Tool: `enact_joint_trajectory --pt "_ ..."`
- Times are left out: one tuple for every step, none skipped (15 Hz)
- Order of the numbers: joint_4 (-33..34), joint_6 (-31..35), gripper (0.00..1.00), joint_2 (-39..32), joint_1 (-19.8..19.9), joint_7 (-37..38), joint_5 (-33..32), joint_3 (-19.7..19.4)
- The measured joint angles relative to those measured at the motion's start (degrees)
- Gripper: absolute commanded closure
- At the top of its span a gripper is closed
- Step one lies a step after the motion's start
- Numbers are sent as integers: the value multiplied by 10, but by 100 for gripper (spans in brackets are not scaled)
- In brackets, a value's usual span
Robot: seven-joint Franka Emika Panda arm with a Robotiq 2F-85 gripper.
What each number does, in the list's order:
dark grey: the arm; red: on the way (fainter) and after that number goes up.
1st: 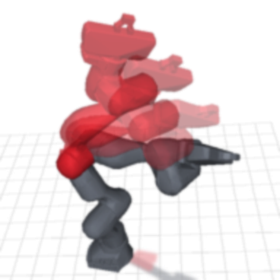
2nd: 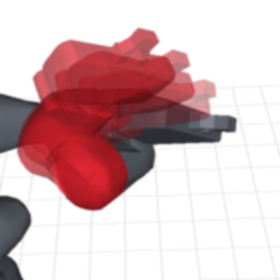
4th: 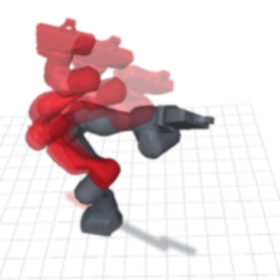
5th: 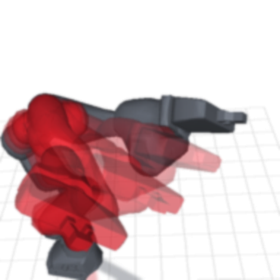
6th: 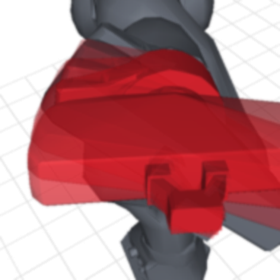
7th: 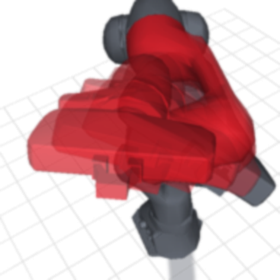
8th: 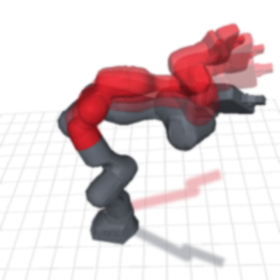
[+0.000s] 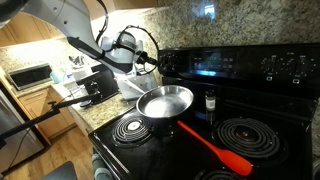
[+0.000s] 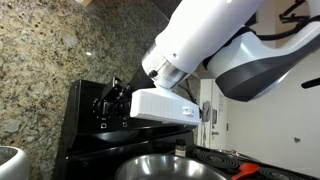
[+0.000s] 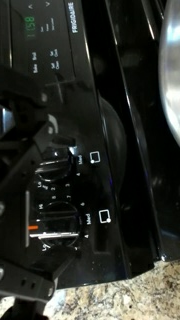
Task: Turn the second knob from the left
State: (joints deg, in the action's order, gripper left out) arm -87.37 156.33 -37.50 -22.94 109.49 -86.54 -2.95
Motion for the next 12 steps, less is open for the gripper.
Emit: enact_joint_trajectory --pt "1 1 0 0 4 -3 -1 0" --pt "2 1 0 0 7 -3 -3 -1" --pt "4 1 0 0 9 -3 -6 -3" --pt "6 1 0 1 10 -3 -8 -6" --pt "7 1 0 2 12 -3 -9 -9" --pt "8 1 0 2 13 -3 -9 -12" --pt "8 1 0 3 14 -3 -9 -14" --pt "9 1 0 3 16 -2 -9 -15" --pt "9 1 0 4 17 -2 -9 -16" --pt "9 1 0 4 17 -2 -9 -16" --pt "9 1 0 3 17 -2 -9 -16" --pt "9 1 0 2 17 -2 -9 -16"
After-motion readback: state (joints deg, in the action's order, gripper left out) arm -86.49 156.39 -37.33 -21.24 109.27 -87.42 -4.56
